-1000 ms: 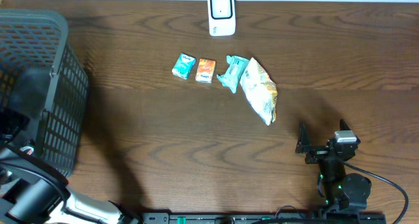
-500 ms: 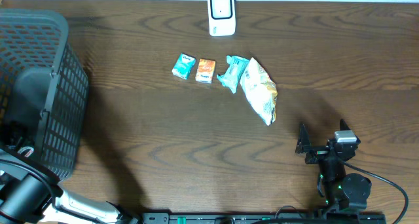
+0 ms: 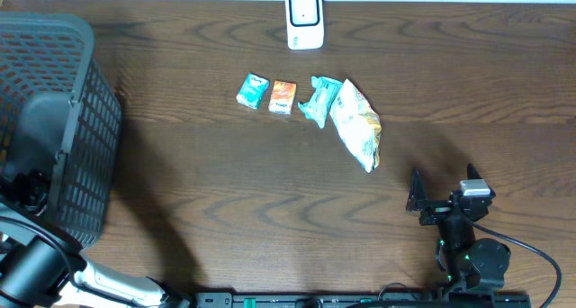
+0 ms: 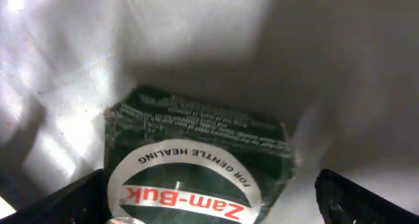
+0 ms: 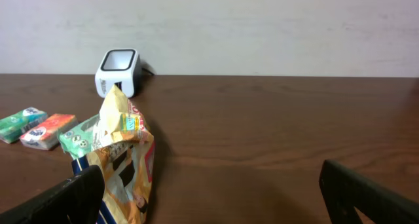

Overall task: Scan the item barcode
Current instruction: 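Reach the left gripper into the basket toward the green Zam-Buk tin, then close the left gripper on the green Zam-Buk tin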

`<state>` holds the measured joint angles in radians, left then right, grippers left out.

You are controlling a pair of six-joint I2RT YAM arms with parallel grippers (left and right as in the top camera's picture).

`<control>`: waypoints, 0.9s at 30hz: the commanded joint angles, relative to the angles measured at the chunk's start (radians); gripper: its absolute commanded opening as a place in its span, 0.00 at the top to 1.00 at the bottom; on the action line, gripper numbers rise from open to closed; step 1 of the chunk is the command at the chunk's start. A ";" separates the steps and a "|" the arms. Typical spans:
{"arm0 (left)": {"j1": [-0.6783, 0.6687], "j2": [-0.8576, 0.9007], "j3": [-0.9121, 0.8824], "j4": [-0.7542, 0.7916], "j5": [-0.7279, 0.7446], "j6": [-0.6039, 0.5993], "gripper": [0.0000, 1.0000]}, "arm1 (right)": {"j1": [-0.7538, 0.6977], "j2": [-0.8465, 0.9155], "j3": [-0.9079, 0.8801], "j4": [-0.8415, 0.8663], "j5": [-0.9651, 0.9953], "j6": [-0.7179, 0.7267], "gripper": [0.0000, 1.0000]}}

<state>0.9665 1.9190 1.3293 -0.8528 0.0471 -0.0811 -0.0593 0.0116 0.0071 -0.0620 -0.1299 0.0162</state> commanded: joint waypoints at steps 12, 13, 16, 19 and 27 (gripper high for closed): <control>0.005 0.010 -0.019 0.013 0.128 0.010 0.16 | 0.008 -0.005 -0.002 -0.003 0.005 -0.006 0.01; 0.005 0.010 -0.019 0.014 0.129 0.010 0.23 | 0.008 -0.005 -0.002 -0.003 0.005 -0.006 0.01; 0.005 0.010 -0.019 0.014 0.129 0.010 0.25 | 0.008 -0.005 -0.002 -0.003 0.005 -0.006 0.01; 0.005 0.010 -0.019 0.017 0.129 0.010 0.35 | 0.008 -0.005 -0.002 -0.003 0.005 -0.006 0.01; 0.005 0.010 -0.018 0.029 0.129 0.010 0.41 | 0.008 -0.005 -0.002 -0.003 0.005 -0.006 0.01</control>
<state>0.9672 1.9190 1.3193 -0.8318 0.1600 -0.0769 -0.0593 0.0120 0.0071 -0.0624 -0.1299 0.0158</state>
